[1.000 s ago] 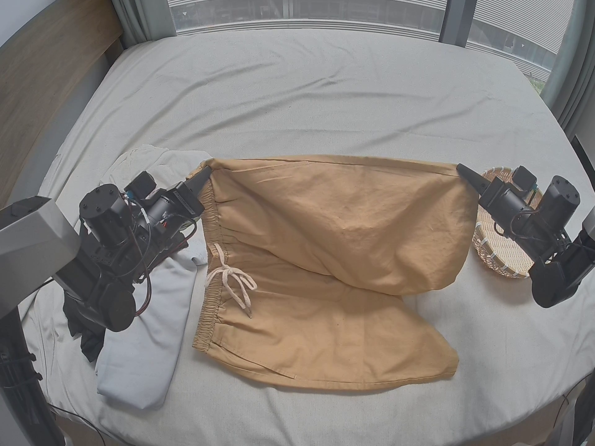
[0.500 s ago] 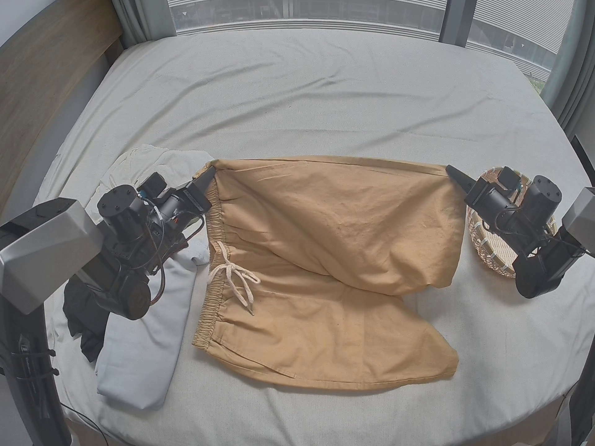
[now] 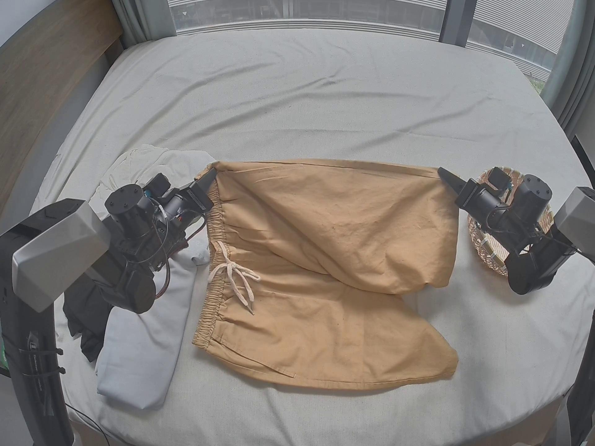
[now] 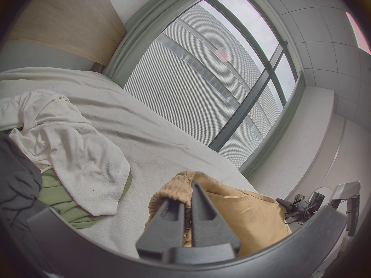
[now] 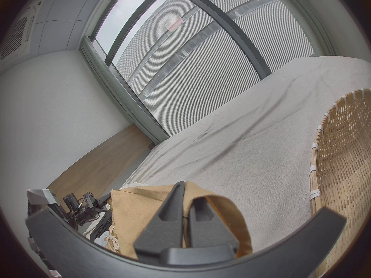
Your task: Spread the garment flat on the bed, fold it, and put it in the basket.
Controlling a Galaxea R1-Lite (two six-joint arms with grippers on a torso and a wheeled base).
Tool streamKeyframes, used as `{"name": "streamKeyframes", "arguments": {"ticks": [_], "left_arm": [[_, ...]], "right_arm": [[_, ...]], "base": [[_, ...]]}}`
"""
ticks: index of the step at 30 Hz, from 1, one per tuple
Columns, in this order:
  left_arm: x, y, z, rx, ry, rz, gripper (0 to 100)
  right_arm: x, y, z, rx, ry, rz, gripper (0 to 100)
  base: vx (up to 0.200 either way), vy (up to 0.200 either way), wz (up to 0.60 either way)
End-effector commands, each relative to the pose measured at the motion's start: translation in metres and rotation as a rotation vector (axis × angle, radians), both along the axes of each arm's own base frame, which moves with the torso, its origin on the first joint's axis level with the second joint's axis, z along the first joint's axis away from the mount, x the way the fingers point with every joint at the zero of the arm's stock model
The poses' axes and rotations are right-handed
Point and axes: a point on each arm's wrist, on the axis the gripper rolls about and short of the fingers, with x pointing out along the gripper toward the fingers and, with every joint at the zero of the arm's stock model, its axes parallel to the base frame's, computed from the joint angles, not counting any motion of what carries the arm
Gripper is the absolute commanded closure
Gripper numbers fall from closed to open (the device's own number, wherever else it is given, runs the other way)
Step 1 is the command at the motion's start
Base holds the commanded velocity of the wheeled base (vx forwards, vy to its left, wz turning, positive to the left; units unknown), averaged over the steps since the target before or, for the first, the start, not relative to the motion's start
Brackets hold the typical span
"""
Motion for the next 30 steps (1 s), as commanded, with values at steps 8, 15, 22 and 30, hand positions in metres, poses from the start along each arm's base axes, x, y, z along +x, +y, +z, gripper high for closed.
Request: {"name": "streamKeyframes", "arguments": {"ticks": [8,15,22,30], "left_arm": [[0.010,-0.004,0.011,-0.010,0.002,0.025,0],[0.005,0.000,0.023,-0.010,0.027,0.046,0],[-0.003,0.003,0.015,0.003,0.086,0.069,0],[-0.015,0.008,0.002,0.020,0.148,0.076,0]], "right_arm": [[0.009,-0.005,0.006,0.006,-0.040,-0.022,0],[-0.018,0.007,0.025,0.006,-0.053,0.011,0],[-0.047,0.011,0.009,0.001,0.014,0.029,0],[-0.074,0.006,-0.026,-0.044,0.153,0.019,0]], "base": [[0.000,0.000,0.00],[0.000,0.000,0.00],[0.000,0.000,0.00],[0.000,0.000,0.00]]}}
